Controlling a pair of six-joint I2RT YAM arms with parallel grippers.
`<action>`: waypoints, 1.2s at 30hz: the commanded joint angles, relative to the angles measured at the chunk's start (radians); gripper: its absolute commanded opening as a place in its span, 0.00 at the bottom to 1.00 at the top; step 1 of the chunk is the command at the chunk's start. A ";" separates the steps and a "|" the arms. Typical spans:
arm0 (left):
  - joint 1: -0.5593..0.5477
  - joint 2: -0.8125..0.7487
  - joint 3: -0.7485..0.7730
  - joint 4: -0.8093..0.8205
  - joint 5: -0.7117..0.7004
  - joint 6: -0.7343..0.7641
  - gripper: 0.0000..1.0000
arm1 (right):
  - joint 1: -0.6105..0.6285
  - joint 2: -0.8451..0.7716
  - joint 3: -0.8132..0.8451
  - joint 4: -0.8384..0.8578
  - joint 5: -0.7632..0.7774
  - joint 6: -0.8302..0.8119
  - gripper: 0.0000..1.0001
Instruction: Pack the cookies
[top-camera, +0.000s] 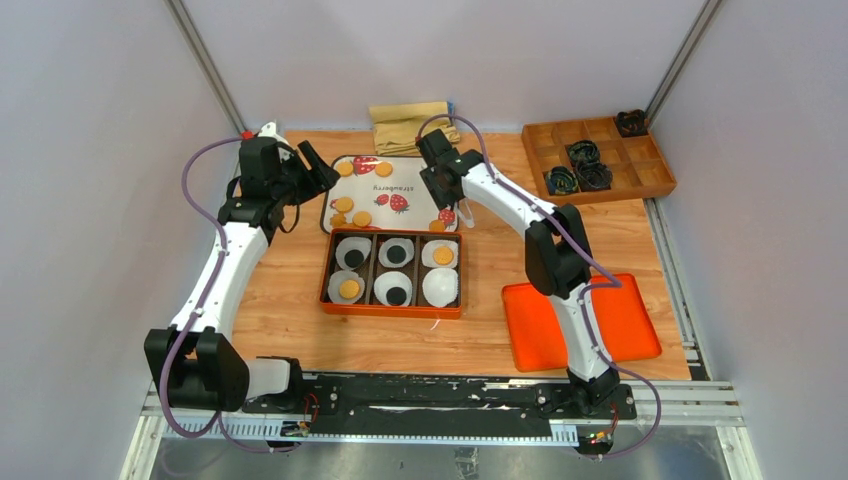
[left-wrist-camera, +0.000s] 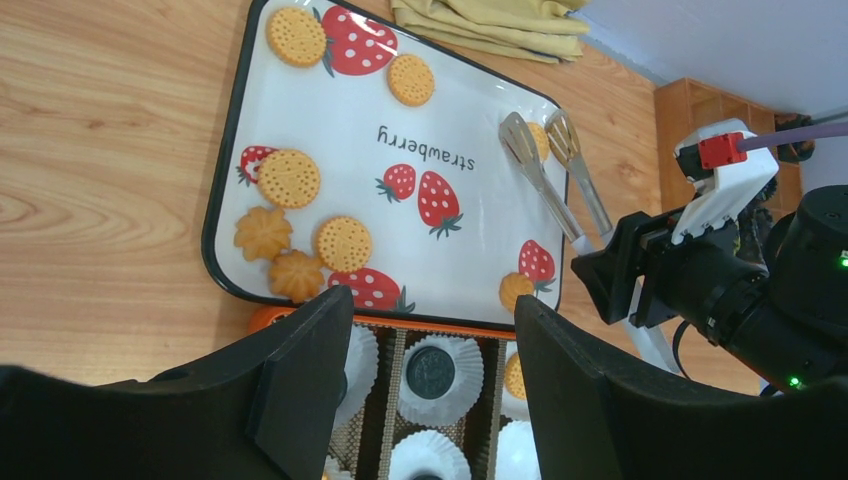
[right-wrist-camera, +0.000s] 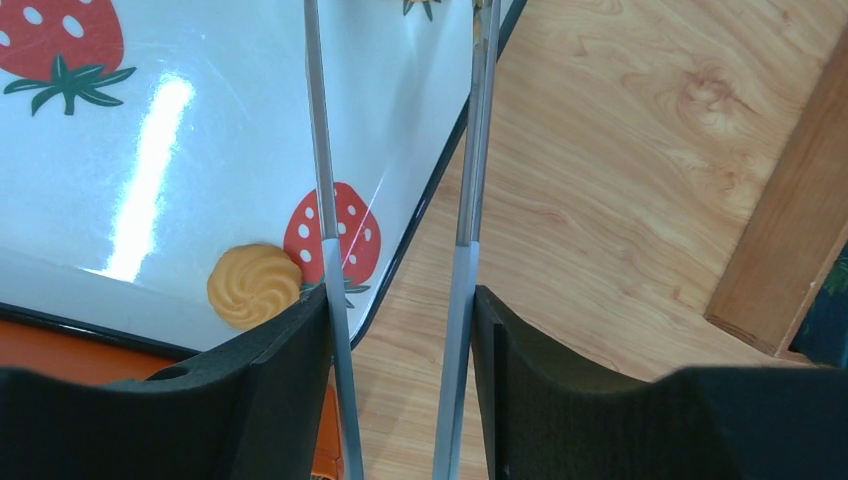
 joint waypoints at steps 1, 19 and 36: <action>-0.004 -0.005 0.000 -0.002 -0.005 0.014 0.67 | -0.020 0.028 0.003 -0.022 -0.041 0.039 0.53; -0.004 -0.011 0.002 -0.001 0.000 0.011 0.67 | -0.026 -0.196 -0.071 -0.031 -0.106 0.051 0.18; -0.005 -0.019 -0.005 0.000 0.011 -0.002 0.67 | 0.259 -0.842 -0.551 -0.141 -0.123 0.116 0.19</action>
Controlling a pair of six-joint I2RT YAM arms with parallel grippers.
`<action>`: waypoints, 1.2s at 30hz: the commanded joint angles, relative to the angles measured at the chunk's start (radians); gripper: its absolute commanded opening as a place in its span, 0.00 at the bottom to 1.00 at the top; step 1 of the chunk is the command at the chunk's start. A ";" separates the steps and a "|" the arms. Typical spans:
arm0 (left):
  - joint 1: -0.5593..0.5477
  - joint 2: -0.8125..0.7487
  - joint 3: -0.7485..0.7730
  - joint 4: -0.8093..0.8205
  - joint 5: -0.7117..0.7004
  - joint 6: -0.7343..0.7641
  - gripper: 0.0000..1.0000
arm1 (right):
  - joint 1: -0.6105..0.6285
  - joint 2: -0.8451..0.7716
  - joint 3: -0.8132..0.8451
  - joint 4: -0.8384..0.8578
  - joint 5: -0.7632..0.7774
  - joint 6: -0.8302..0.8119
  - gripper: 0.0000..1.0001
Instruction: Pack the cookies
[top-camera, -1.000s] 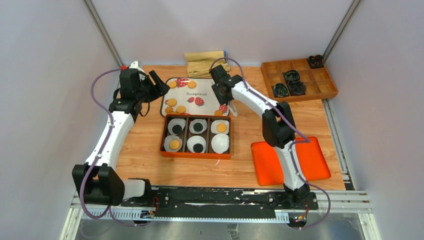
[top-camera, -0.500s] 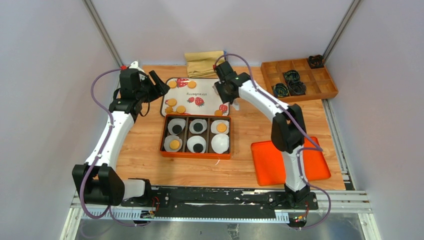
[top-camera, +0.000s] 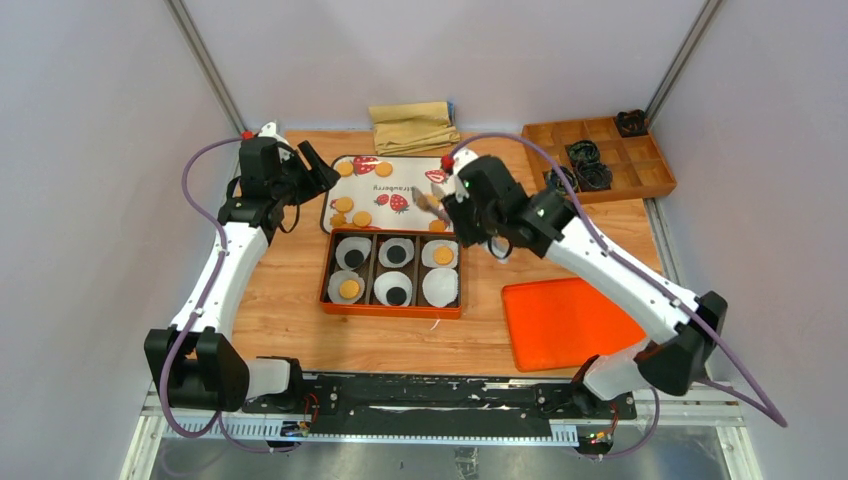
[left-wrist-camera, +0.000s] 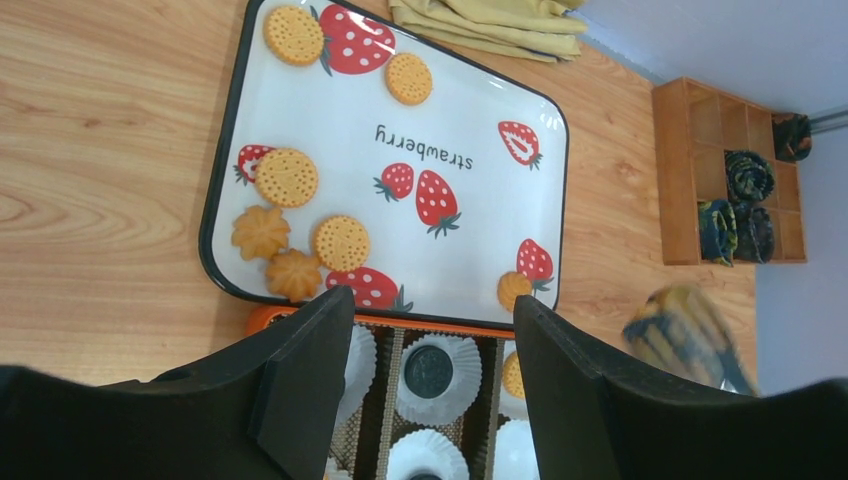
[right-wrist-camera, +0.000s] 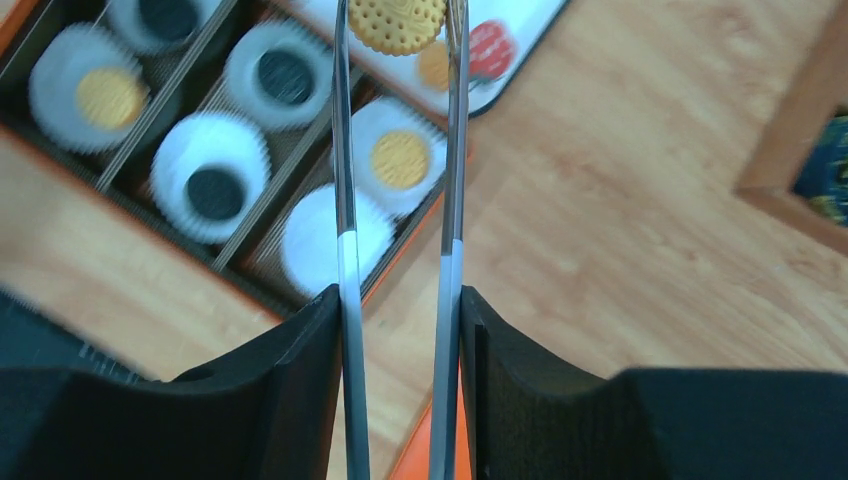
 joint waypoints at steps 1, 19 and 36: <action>-0.006 -0.019 -0.006 0.000 0.008 0.000 0.67 | 0.148 -0.103 -0.118 -0.100 0.032 0.065 0.19; -0.026 -0.040 -0.022 -0.001 0.004 -0.001 0.67 | 0.327 -0.188 -0.346 -0.200 0.045 0.288 0.25; -0.026 -0.051 -0.026 0.033 0.056 0.017 0.74 | 0.328 -0.122 -0.276 -0.202 0.130 0.266 0.52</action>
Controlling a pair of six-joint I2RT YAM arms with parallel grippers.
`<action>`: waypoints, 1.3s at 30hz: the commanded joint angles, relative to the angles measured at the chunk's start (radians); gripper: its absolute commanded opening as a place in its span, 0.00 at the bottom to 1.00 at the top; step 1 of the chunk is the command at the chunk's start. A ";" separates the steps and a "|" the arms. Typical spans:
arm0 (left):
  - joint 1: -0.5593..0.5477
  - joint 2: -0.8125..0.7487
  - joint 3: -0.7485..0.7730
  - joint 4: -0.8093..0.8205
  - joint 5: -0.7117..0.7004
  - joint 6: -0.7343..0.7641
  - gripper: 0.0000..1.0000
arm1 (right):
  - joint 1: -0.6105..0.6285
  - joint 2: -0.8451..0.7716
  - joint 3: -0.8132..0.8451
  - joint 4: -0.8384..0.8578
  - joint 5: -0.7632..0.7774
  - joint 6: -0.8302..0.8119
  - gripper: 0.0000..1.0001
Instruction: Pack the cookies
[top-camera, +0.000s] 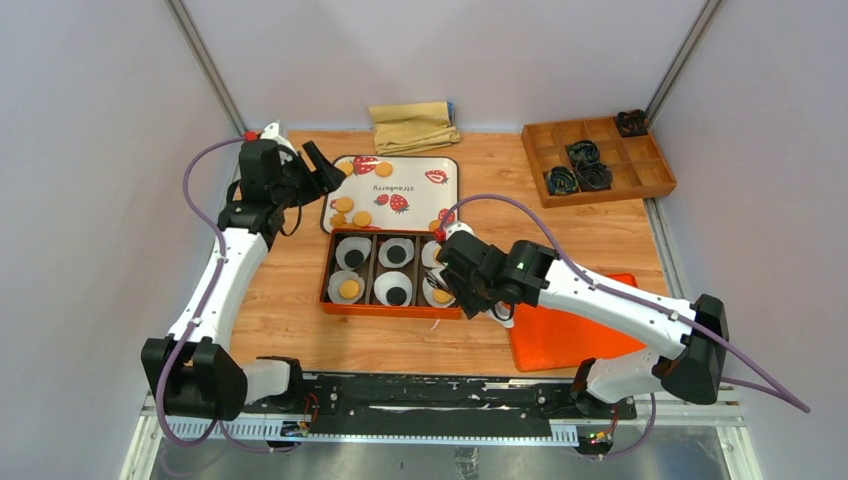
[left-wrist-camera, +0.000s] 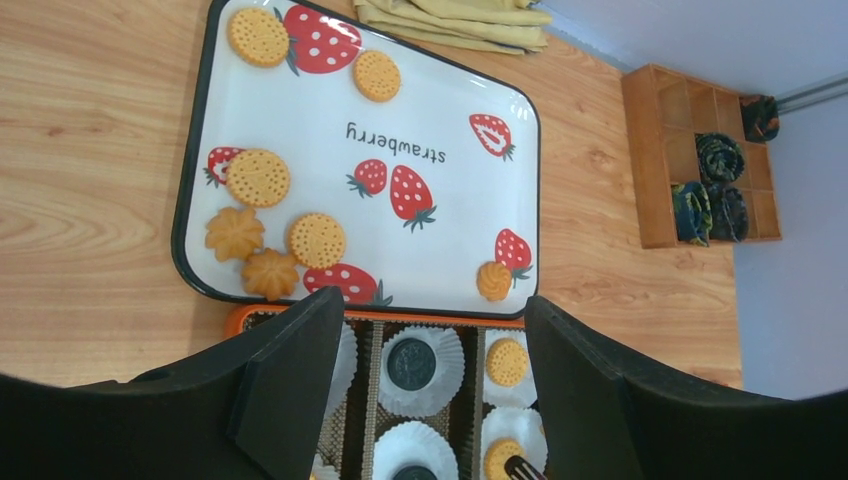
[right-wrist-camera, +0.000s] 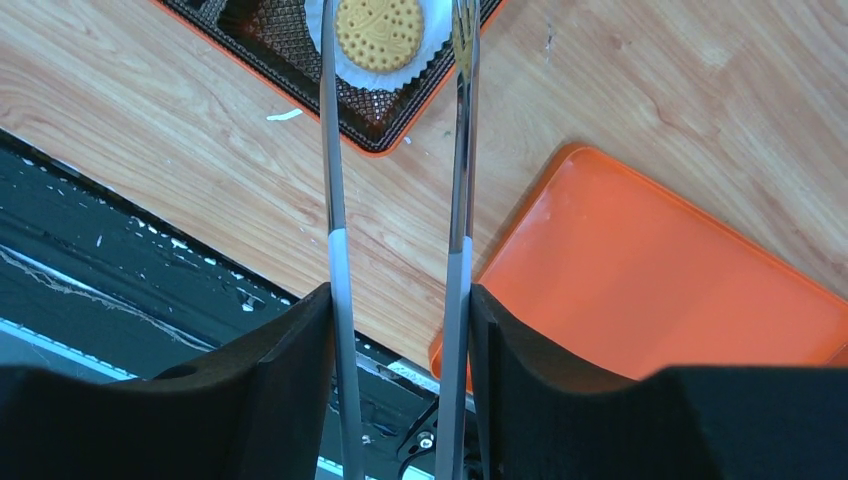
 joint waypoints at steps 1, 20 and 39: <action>-0.005 -0.012 -0.010 0.024 0.031 0.013 0.74 | 0.014 0.019 0.046 -0.017 0.046 -0.007 0.52; -0.010 -0.031 -0.011 0.045 0.036 0.003 0.71 | -0.219 0.042 0.175 0.073 0.280 -0.042 0.08; -0.040 -0.010 0.012 0.024 0.001 0.019 0.70 | -0.655 0.772 0.593 0.352 0.056 -0.156 0.05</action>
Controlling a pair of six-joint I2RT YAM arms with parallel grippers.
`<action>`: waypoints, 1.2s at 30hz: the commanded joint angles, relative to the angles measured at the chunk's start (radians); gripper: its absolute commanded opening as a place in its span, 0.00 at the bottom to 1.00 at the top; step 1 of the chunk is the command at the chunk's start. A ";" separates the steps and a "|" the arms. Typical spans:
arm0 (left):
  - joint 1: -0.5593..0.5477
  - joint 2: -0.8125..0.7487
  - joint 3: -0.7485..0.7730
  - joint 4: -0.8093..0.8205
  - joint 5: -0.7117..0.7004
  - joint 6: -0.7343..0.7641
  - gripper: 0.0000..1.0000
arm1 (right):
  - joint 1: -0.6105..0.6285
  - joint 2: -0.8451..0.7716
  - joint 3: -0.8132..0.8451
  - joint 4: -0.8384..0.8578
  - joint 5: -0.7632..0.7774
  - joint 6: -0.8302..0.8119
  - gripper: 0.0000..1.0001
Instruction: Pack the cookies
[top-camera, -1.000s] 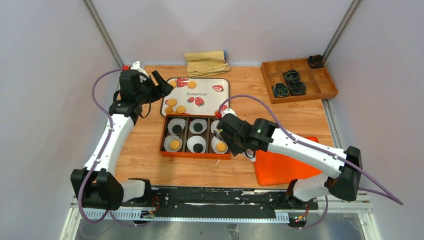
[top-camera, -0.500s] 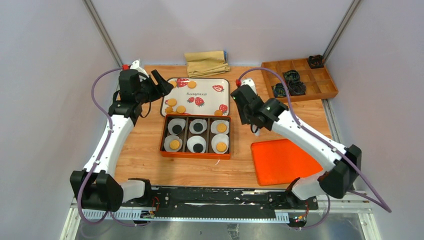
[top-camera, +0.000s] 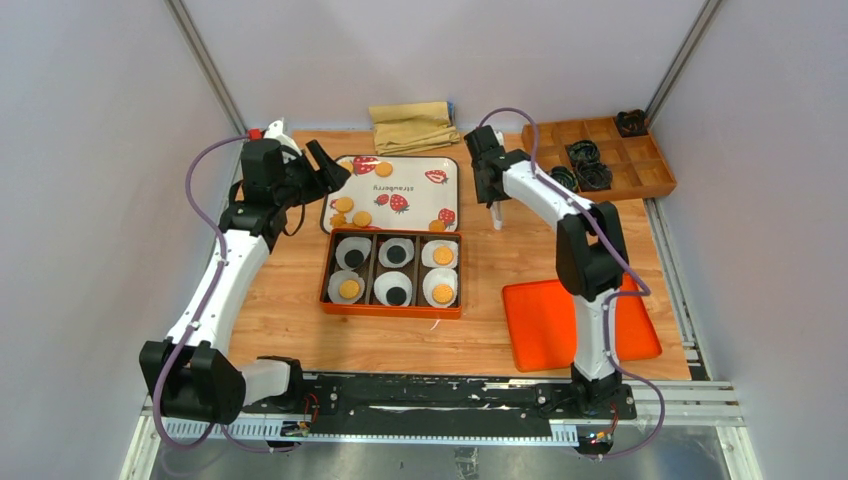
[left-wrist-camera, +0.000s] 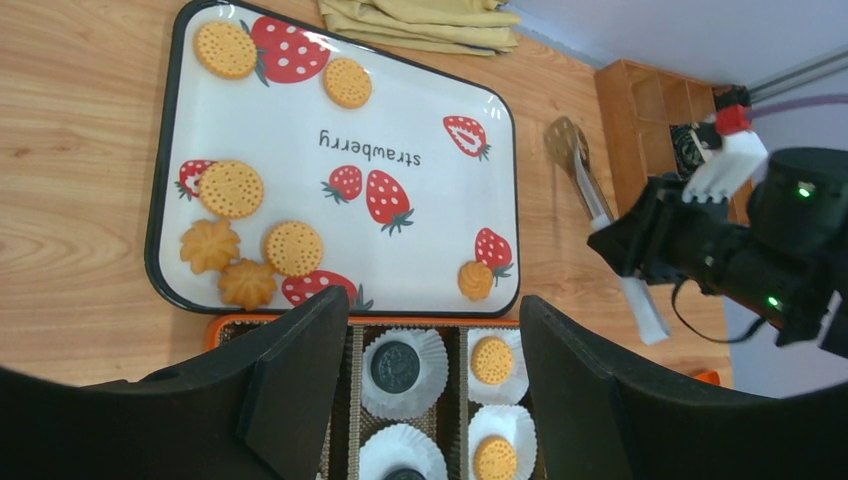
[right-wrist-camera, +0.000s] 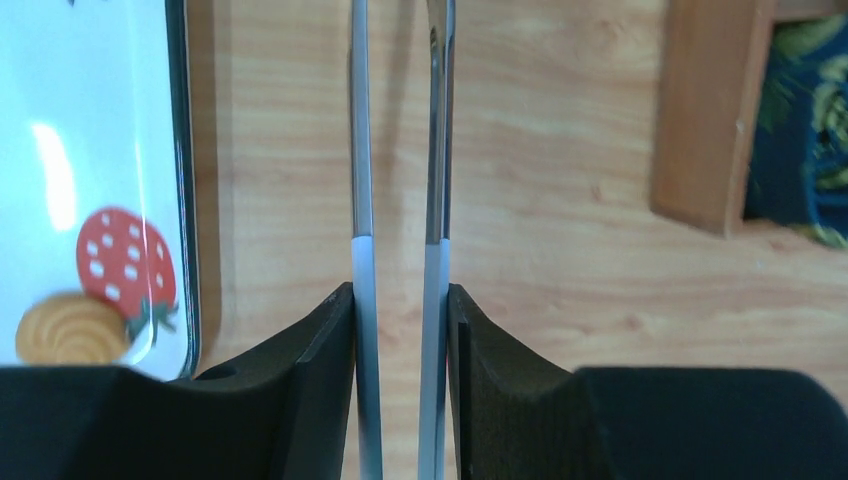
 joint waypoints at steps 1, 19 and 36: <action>-0.012 0.005 0.012 -0.005 -0.010 0.017 0.70 | -0.043 0.111 0.142 0.019 -0.031 -0.027 0.05; -0.036 0.034 0.008 0.018 -0.022 0.043 0.73 | -0.105 0.291 0.254 -0.034 -0.100 -0.045 0.48; -0.098 -0.078 -0.011 -0.008 -0.242 0.104 0.75 | -0.081 -0.186 -0.016 0.013 -0.070 -0.075 0.60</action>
